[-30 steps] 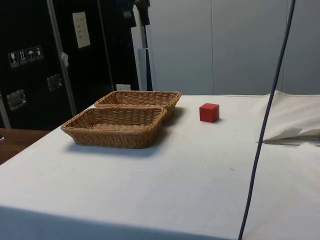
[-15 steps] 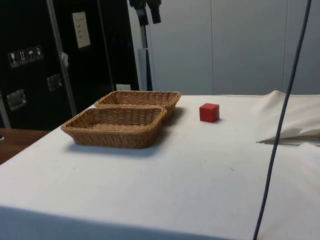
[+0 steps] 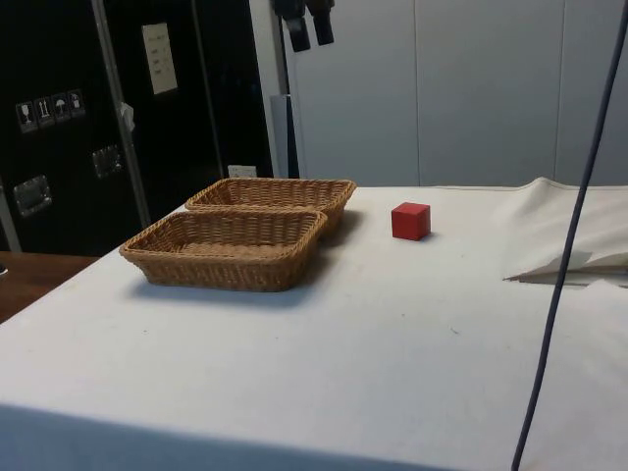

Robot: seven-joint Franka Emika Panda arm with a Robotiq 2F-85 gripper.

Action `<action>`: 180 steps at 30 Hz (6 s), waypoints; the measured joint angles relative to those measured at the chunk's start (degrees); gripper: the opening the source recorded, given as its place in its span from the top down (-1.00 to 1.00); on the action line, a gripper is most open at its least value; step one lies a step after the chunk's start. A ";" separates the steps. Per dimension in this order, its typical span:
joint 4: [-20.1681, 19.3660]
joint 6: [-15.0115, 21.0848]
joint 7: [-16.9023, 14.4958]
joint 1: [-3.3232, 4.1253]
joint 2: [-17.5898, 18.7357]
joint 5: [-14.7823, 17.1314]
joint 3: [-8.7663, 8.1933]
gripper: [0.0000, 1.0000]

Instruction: Pick up the red cube and place it into the right basket.

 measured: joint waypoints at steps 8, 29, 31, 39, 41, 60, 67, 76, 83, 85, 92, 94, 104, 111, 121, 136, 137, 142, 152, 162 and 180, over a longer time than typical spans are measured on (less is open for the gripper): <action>-2.41 0.69 1.26 -0.06 -2.12 -1.78 0.00 -1.00; -14.04 7.33 2.12 -1.60 -10.49 -5.79 -0.52 -1.00; -15.70 9.00 1.32 -2.01 -11.23 -5.90 -1.15 -1.00; -17.82 10.94 -1.03 -2.58 -11.97 -6.02 -3.15 -1.00; -18.62 11.86 -1.49 -2.75 -12.03 -6.19 -3.72 -1.00; -26.30 21.31 -4.47 -3.84 -11.40 -7.73 -9.57 -1.00; -29.28 26.36 -3.95 -4.07 -10.14 -8.19 -11.17 -1.00; -32.03 31.74 -3.84 -4.47 -7.96 -8.19 -12.83 -1.00; -33.92 37.18 -4.53 -4.58 -5.33 -8.19 -15.13 -1.00; -34.09 37.82 -4.76 -4.58 -4.93 -8.19 -15.41 -1.00; -34.26 41.25 -6.30 -4.64 -2.06 -8.08 -17.36 -1.00; -34.26 42.28 -7.05 -4.64 -1.15 -7.91 -18.11 -1.00; -33.58 46.12 -11.57 -4.53 3.38 -3.21 -19.14 -1.00; -32.26 46.81 -13.12 -4.24 6.13 0.29 -18.05 -1.00; -30.83 47.56 -19.48 -4.35 10.71 7.10 -18.33 -1.00; -28.30 47.50 -32.14 -4.47 17.48 22.63 -17.25 -1.00; -28.30 47.50 -32.14 -4.47 17.48 22.63 -17.25 -1.00; -27.33 47.21 -34.84 -4.47 19.54 26.76 -16.50 -1.00; -25.73 46.35 -41.20 -4.53 23.78 35.18 -15.81 -1.00; -25.10 45.49 -45.72 -4.76 26.36 40.11 -15.81 -1.00; -23.95 43.83 -47.21 -4.76 27.44 41.71 -16.50 -1.00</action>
